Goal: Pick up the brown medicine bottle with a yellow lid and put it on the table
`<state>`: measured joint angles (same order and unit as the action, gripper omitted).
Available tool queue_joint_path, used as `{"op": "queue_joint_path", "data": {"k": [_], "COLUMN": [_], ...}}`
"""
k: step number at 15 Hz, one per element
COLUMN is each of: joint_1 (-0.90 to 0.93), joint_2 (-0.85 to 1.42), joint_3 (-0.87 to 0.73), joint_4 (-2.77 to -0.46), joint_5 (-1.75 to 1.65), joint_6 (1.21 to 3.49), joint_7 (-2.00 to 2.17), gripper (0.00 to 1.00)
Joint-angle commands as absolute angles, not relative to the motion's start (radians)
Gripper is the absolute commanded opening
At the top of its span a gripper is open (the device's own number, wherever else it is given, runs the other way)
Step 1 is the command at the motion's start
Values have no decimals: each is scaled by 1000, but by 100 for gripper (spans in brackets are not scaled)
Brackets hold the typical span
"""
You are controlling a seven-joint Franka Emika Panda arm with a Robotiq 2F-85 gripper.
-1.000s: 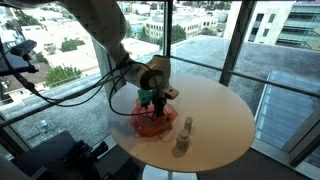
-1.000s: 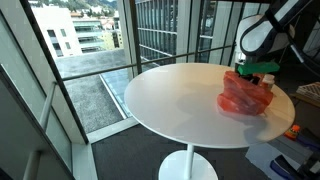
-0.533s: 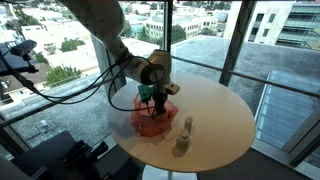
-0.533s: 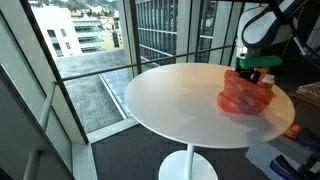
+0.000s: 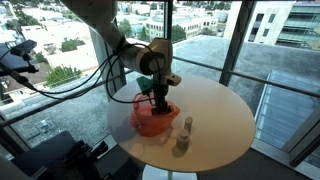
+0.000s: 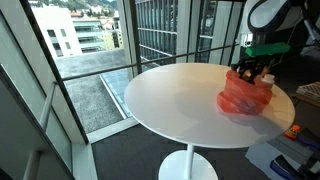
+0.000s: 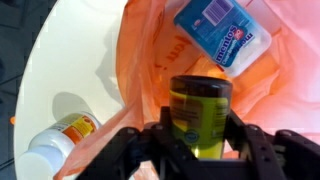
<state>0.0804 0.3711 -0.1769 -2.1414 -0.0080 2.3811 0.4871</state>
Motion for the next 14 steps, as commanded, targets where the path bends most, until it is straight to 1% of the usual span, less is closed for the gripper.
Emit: {"op": "queue_joint_path", "data": {"k": [1,9,14], "joint_1": [56,11,-36], "joint_2": [291,228,245], "joint_3": [-165,-172,-186], "joint_4": [-2178,-2137,-2048], "joint_5": [-32,-34,-44], "joint_6": [2345,2301,2272], "joint_7": [449,428,449], "gripper": [28,28,28]}}
